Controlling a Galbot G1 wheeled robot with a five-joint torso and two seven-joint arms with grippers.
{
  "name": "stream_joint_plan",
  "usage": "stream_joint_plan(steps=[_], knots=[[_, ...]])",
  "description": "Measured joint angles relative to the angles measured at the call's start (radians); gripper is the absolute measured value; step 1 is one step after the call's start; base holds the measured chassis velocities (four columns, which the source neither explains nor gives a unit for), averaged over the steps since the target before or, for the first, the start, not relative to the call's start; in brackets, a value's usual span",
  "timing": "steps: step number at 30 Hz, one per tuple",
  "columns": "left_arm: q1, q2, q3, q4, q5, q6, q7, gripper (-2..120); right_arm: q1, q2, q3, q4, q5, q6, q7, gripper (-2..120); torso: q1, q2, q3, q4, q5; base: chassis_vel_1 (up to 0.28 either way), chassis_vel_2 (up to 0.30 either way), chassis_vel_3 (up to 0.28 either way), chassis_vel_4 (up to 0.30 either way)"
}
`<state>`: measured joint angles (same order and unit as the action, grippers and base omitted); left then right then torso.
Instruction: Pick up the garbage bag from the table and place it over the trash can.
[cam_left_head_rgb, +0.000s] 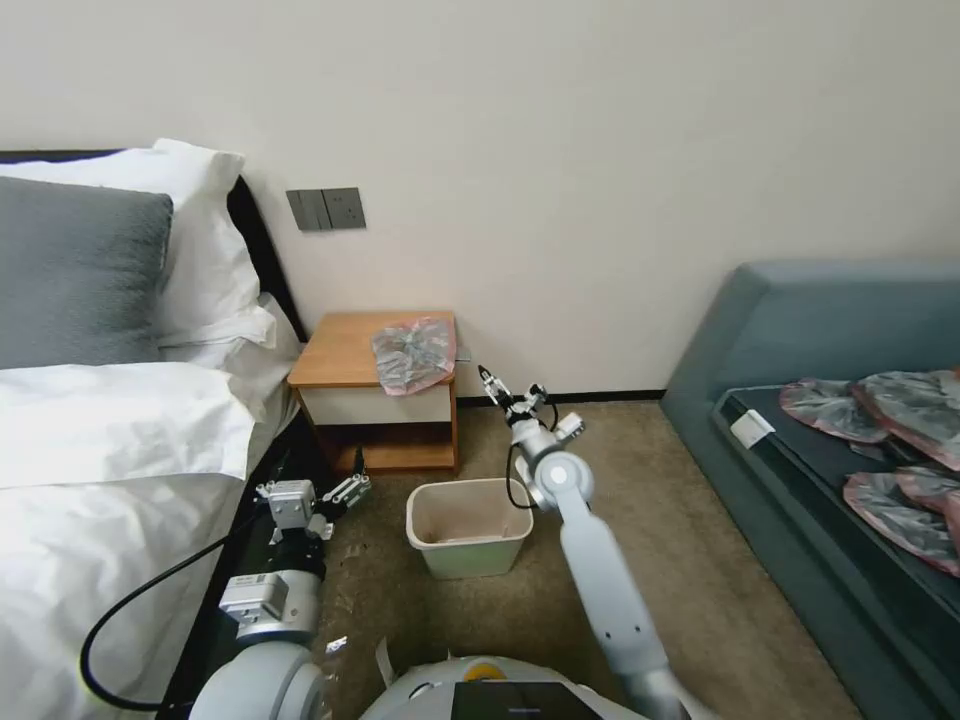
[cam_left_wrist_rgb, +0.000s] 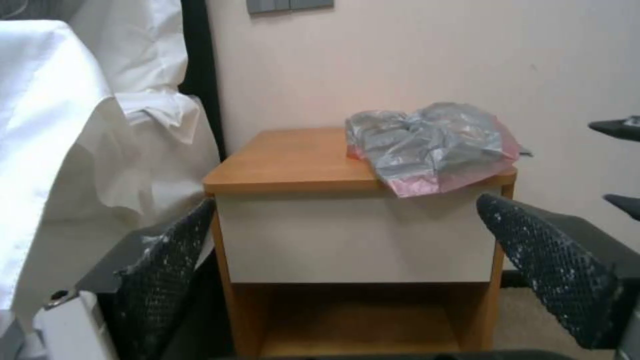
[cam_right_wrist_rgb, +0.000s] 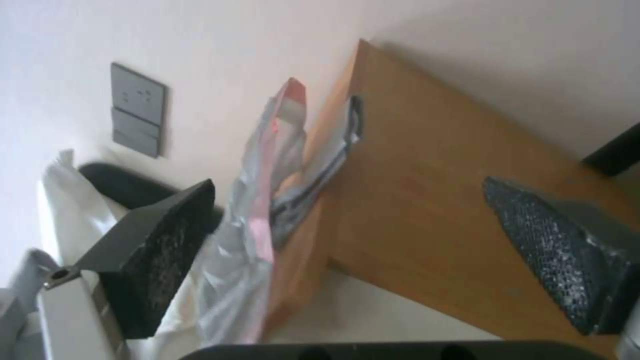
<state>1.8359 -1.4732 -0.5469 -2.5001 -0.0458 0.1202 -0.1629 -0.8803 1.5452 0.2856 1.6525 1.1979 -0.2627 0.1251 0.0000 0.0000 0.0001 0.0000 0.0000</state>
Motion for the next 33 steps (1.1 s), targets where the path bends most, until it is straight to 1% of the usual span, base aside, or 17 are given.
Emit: stream_joint_plan(steps=[2,4,5,7,8,10,16,17,20,26,27,29,30,33], knots=[[0.0,0.001,-0.001,0.0,-0.002,0.0,0.0,100,0.008,0.002,0.0,-0.008,0.012,-0.002,0.0,100,0.0,0.0,0.0,0.0001,0.0,0.0,0.0,0.0,0.0],[-0.002,0.014,-0.009,0.0,-0.015,0.0,-0.001,100,0.071,0.01,0.011,-0.074,0.118,-0.022,-0.013,100,0.0,0.0,0.0,0.0002,-0.0001,0.0,0.0,0.0,0.0],[-0.002,0.014,-0.009,0.0,-0.015,0.0,-0.001,100,0.071,0.01,0.011,-0.074,0.118,-0.022,-0.013,100,0.0,0.0,0.0,0.0002,-0.0001,0.0,0.0,0.0,0.0],[-0.007,0.021,-0.011,0.0,-0.023,0.0,-0.001,100,0.111,0.014,0.02,-0.116,0.182,-0.041,-0.015,100,0.0,0.0,0.0,-0.0001,-0.0001,0.0,0.0,0.0,0.0],[-0.007,0.021,-0.011,0.0,-0.023,0.0,-0.001,100,0.111,0.014,0.02,-0.116,0.182,-0.041,-0.015,100,0.0,0.0,0.0,-0.0001,-0.0001,0.0,0.0,0.0,0.0],[-0.01,0.023,-0.011,0.0,-0.031,0.0,-0.001,100,0.147,0.021,0.025,-0.156,0.224,-0.055,-0.006,100,0.0,0.0,0.0,0.0001,-0.0001,0.0,0.0,0.0,0.0],[-0.016,0.025,-0.006,0.0,-0.054,0.01,-0.001,100,0.208,0.019,0.022,-0.249,0.259,-0.079,-0.001,100,0.0,0.0,0.0,0.0,0.0,0.0,0.0,0.0,0.0],[-0.016,0.025,-0.006,0.0,-0.054,0.01,-0.001,100,0.208,0.019,0.022,-0.249,0.259,-0.079,-0.001,100,0.0,0.0,0.0,0.0,0.0,0.0,0.0,0.0,0.0],[-0.021,0.025,-0.007,0.0,-0.059,0.015,-0.001,100,0.242,0.017,0.022,-0.31,0.28,-0.091,-0.001,100,0.0,0.0,0.0,0.0,0.0,0.0,0.0,0.0,0.0],[-0.025,0.022,-0.007,0.0,-0.06,0.017,-0.001,100,0.274,0.018,0.014,-0.358,0.3,-0.096,-0.005,100,0.0,0.0,0.0,0.0,0.0,0.0,0.0,0.0,0.0],[-0.025,0.022,-0.007,0.0,-0.06,0.017,-0.001,100,0.28,0.018,0.006,-0.362,0.304,-0.097,-0.008,99,0.0,0.0,0.0,0.0001,0.0,0.0,0.0,0.0,0.0],[-0.028,0.022,-0.007,0.0,-0.061,0.017,-0.001,100,0.291,0.018,-0.006,-0.371,0.307,-0.097,-0.013,91,0.0,0.0,0.0,0.0001,0.0,0.0,0.0,0.0,0.0],[-0.028,0.022,-0.007,0.0,-0.061,0.017,-0.001,100,0.291,0.018,-0.006,-0.371,0.307,-0.097,-0.013,91,0.0,0.0,0.0,0.0001,0.0,0.0,0.0,0.0,0.0],[-0.031,0.022,-0.006,0.0,-0.061,0.016,-0.001,100,0.309,0.024,-0.015,-0.39,0.314,-0.097,-0.019,78,0.0,0.0,0.0,0.0,0.0,0.0,0.0,0.0,0.0]])
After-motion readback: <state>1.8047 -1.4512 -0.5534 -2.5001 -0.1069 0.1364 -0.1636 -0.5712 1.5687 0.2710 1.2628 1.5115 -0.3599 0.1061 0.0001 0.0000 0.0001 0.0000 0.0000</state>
